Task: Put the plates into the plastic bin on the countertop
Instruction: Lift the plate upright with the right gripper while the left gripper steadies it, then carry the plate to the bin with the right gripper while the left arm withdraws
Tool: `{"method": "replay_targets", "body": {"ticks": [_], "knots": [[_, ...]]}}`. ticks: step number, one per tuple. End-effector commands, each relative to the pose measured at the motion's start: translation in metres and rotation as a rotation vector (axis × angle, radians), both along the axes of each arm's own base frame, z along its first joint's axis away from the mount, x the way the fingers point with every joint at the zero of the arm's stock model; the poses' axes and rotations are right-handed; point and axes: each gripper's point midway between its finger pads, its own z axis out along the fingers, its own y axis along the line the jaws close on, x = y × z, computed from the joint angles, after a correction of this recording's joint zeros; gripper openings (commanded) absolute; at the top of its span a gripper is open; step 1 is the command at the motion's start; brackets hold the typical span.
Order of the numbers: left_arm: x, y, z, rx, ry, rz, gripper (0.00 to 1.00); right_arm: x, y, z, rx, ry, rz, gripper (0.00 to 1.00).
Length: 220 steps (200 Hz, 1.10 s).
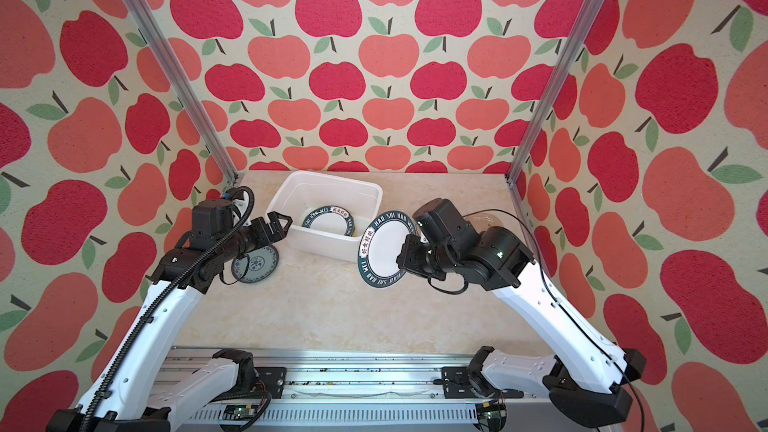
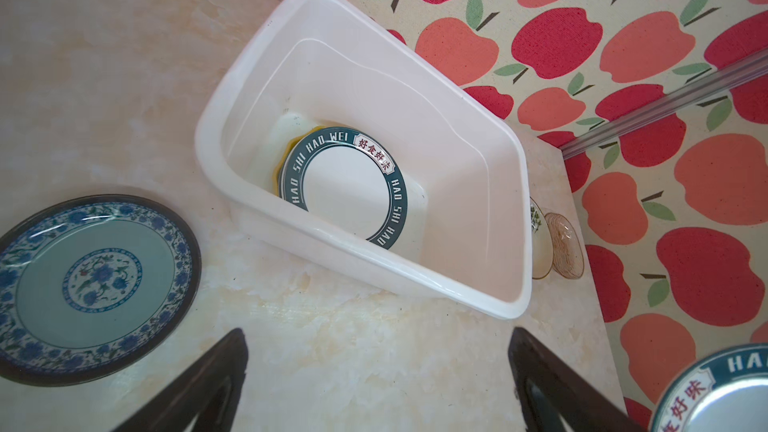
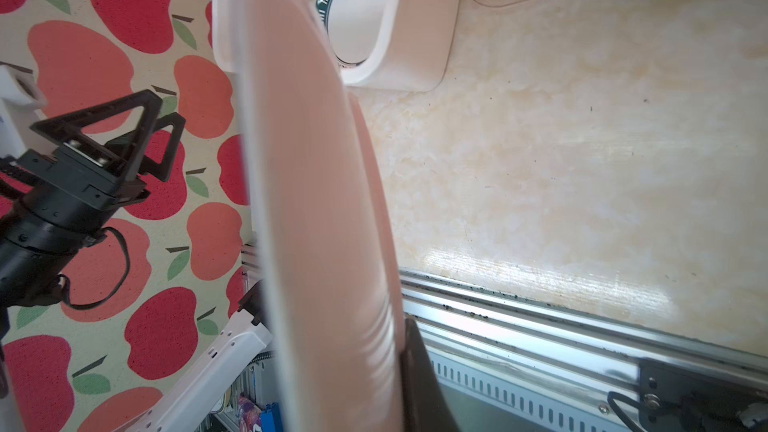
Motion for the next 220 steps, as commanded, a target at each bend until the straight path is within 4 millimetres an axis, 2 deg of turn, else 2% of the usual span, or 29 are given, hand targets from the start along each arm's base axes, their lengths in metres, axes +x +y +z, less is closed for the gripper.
{"method": "replay_targets", "body": {"ticks": [1, 23, 41, 88, 118, 155, 220], "knots": [[-0.009, 0.012, 0.014, 0.121, -0.049, 0.008, 0.99, 0.018, 0.017, 0.030, 0.013, -0.126, 0.153, 0.00], [-0.016, 0.019, 0.027, 0.160, -0.112, 0.016, 0.99, 0.044, 0.037, 0.045, 0.057, -0.158, 0.183, 0.00], [-0.022, 0.015, 0.037, 0.166, -0.166, -0.024, 0.99, 0.066, 0.054, 0.049, 0.097, -0.167, 0.195, 0.00], [-0.044, -0.028, 0.056, 0.111, -0.295, -0.309, 0.99, 0.126, 0.102, 0.032, 0.231, -0.104, 0.161, 0.00], [-0.053, -0.033, 0.058, 0.260, -0.370, -0.381, 0.99, 0.156, 0.134, 0.009, 0.270, -0.036, 0.137, 0.01], [-0.053, -0.037, 0.061, 0.379, -0.407, -0.401, 0.99, 0.187, 0.158, -0.020, 0.299, 0.015, 0.085, 0.01], [-0.048, -0.046, 0.073, 0.391, -0.451, -0.414, 0.99, 0.211, 0.183, -0.084, 0.263, 0.101, 0.055, 0.00]]}}
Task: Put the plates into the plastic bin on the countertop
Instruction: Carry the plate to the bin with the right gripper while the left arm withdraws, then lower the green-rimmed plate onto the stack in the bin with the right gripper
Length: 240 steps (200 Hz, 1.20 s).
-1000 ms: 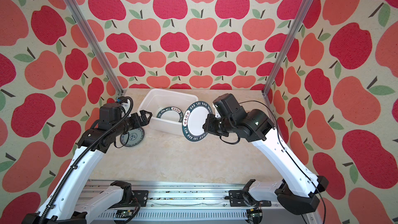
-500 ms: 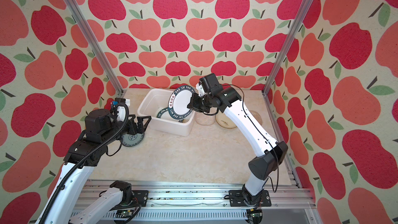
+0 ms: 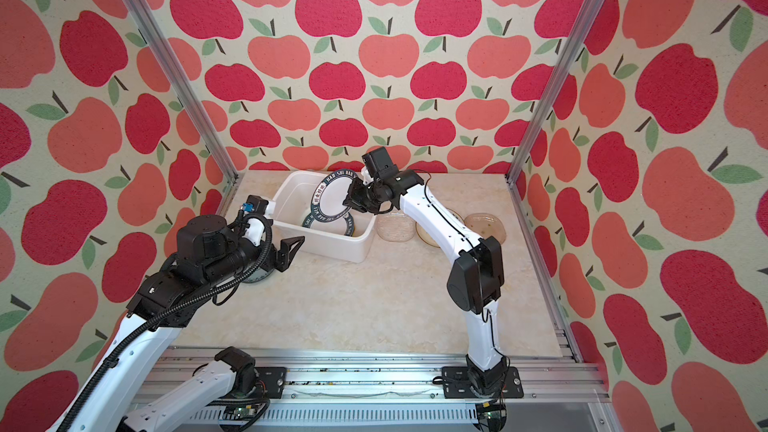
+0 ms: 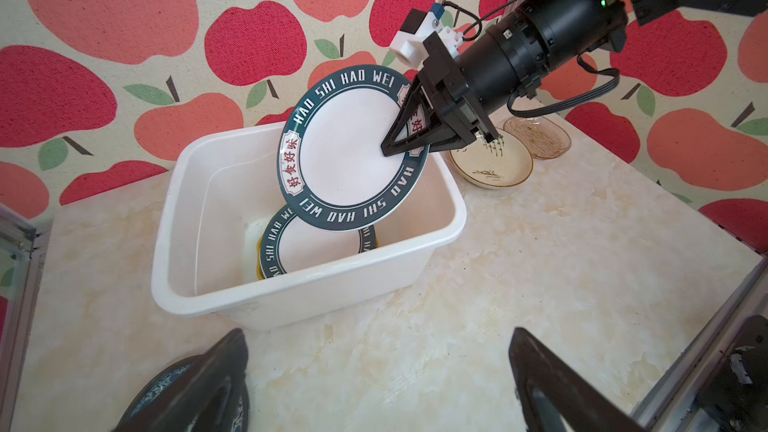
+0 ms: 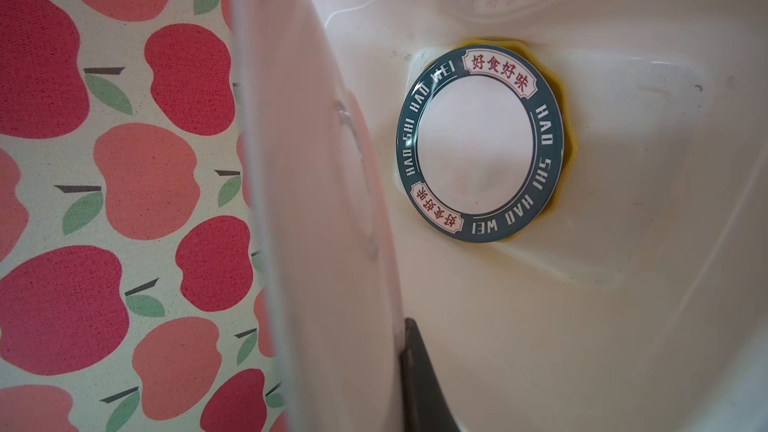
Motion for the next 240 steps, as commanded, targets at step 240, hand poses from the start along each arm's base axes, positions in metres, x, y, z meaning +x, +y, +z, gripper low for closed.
{"method": "replay_targets", "body": {"ticks": [240], "knots": [[0.024, -0.011, -0.007, -0.028, -0.026, 0.023, 0.99, 0.021, 0.057, -0.117, -0.026, 0.196, -0.009, 0.18]]}}
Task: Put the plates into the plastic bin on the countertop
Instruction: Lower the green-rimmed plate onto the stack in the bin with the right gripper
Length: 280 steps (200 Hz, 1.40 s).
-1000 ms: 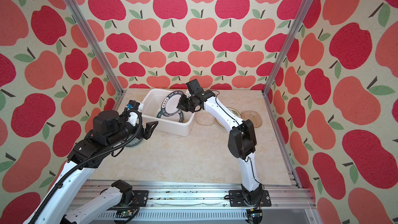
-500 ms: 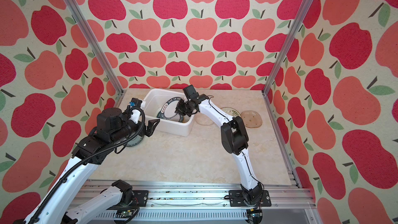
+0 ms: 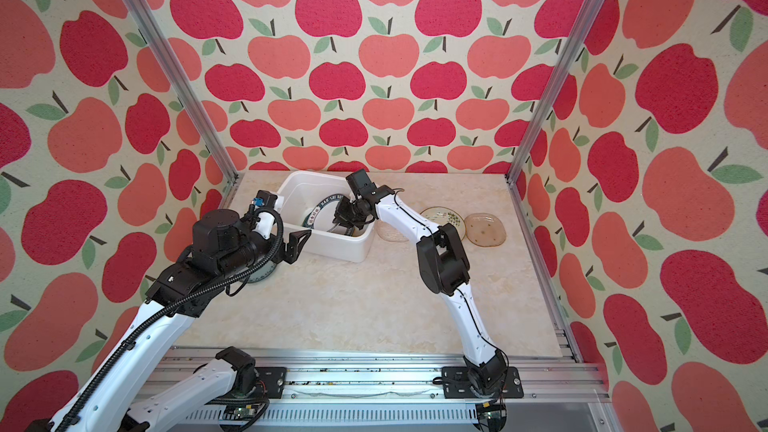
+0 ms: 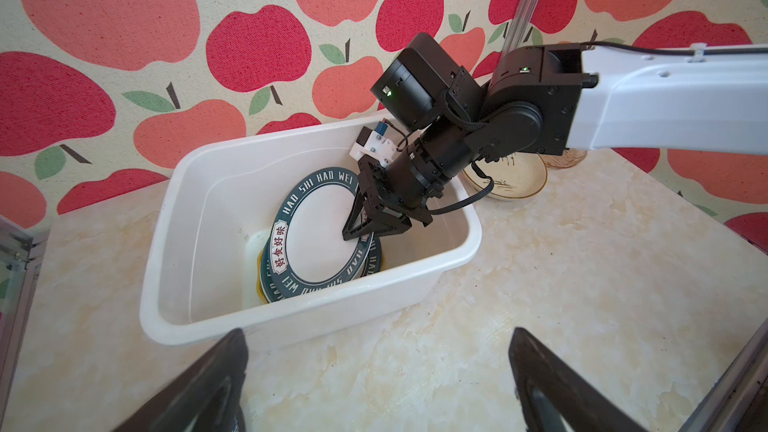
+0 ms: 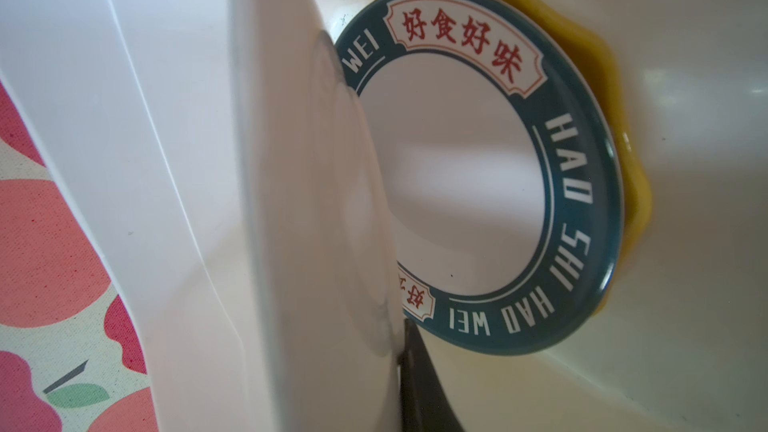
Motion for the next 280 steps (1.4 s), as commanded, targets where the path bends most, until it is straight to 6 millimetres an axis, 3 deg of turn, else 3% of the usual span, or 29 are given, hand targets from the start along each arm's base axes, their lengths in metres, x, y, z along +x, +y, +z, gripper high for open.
{"method": "replay_targets", "body": {"ticks": [1, 52, 75, 119, 185, 234, 280], "knots": [[0.002, -0.001, 0.003, -0.022, -0.015, 0.006, 0.99, 0.000, 0.005, 0.003, 0.003, 0.008, 0.000, 0.18], [0.000, -0.003, 0.003, -0.031, -0.016, 0.001, 0.99, -0.002, 0.010, -0.003, -0.009, 0.020, 0.001, 0.26], [-0.001, -0.002, 0.003, -0.032, -0.019, 0.005, 0.99, -0.004, 0.009, -0.006, -0.027, 0.026, -0.001, 0.35], [-0.001, -0.001, 0.003, -0.035, -0.019, 0.008, 0.99, -0.012, -0.008, -0.013, -0.158, 0.019, -0.005, 0.50], [-0.001, 0.000, 0.003, -0.030, -0.028, 0.010, 0.99, -0.020, -0.030, -0.025, -0.346, -0.033, 0.032, 0.62], [0.000, 0.000, 0.001, -0.033, -0.025, 0.014, 0.99, -0.016, -0.031, -0.031, -0.400, -0.076, 0.082, 0.79], [0.000, 0.001, -0.001, -0.027, -0.023, 0.019, 0.99, -0.015, -0.015, -0.036, -0.364, -0.109, 0.142, 0.83]]}}
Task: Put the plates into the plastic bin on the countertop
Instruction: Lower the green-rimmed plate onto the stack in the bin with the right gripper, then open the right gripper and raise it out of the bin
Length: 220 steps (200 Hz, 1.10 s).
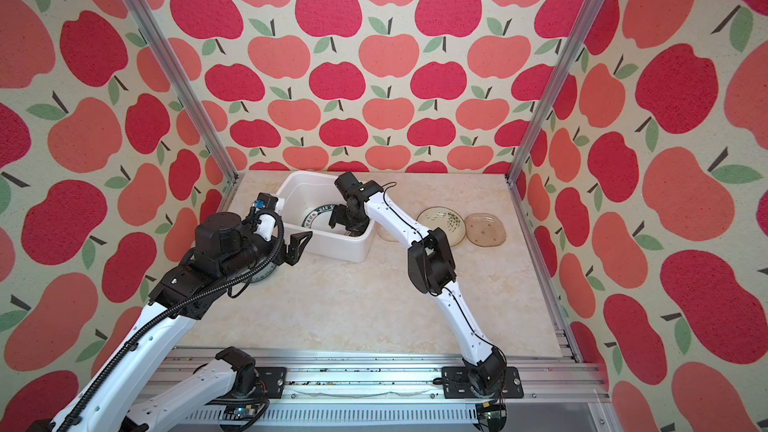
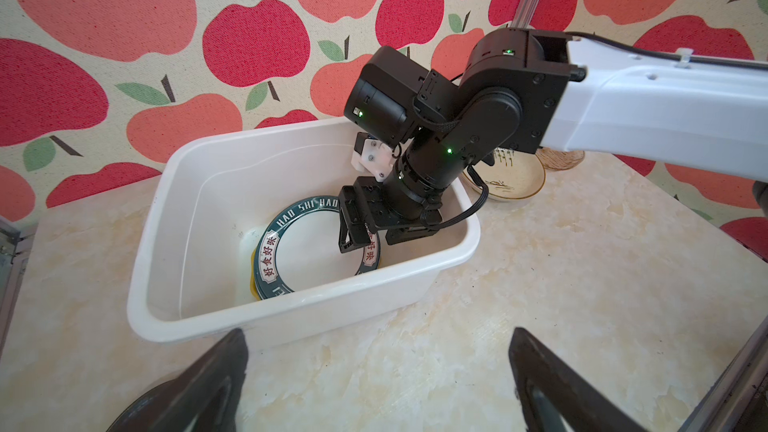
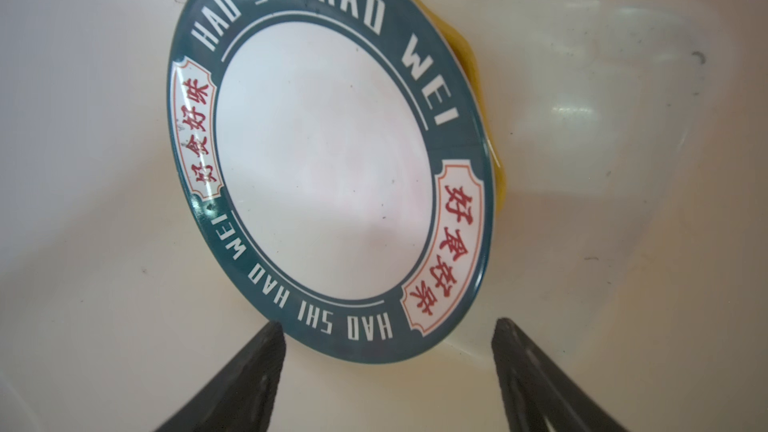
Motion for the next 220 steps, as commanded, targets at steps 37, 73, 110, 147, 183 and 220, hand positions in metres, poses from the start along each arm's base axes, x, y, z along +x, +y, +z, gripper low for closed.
{"method": "replay_targets", "body": {"ticks": [37, 73, 110, 147, 183, 220], "knots": [[0.000, 0.002, 0.002, -0.010, -0.019, 0.016, 0.99, -0.002, 0.028, -0.006, 0.060, -0.047, 0.140, 0.83], [0.000, 0.003, 0.001, -0.011, -0.016, 0.022, 0.99, -0.001, 0.039, 0.004, 0.101, -0.096, 0.198, 0.84], [0.000, 0.005, 0.004, -0.012, -0.025, 0.028, 0.99, -0.001, 0.028, 0.027, 0.025, -0.180, 0.229, 0.92], [-0.001, 0.006, 0.010, -0.026, -0.038, 0.035, 0.99, 0.001, 0.010, 0.050, -0.061, -0.261, 0.233, 0.99], [-0.005, 0.009, 0.015, -0.034, -0.046, 0.044, 0.99, 0.002, 0.007, 0.073, -0.062, -0.308, 0.245, 0.99], [-0.010, 0.013, 0.024, -0.051, -0.058, 0.054, 0.99, 0.001, 0.012, 0.133, 0.042, -0.423, 0.261, 0.98]]}}
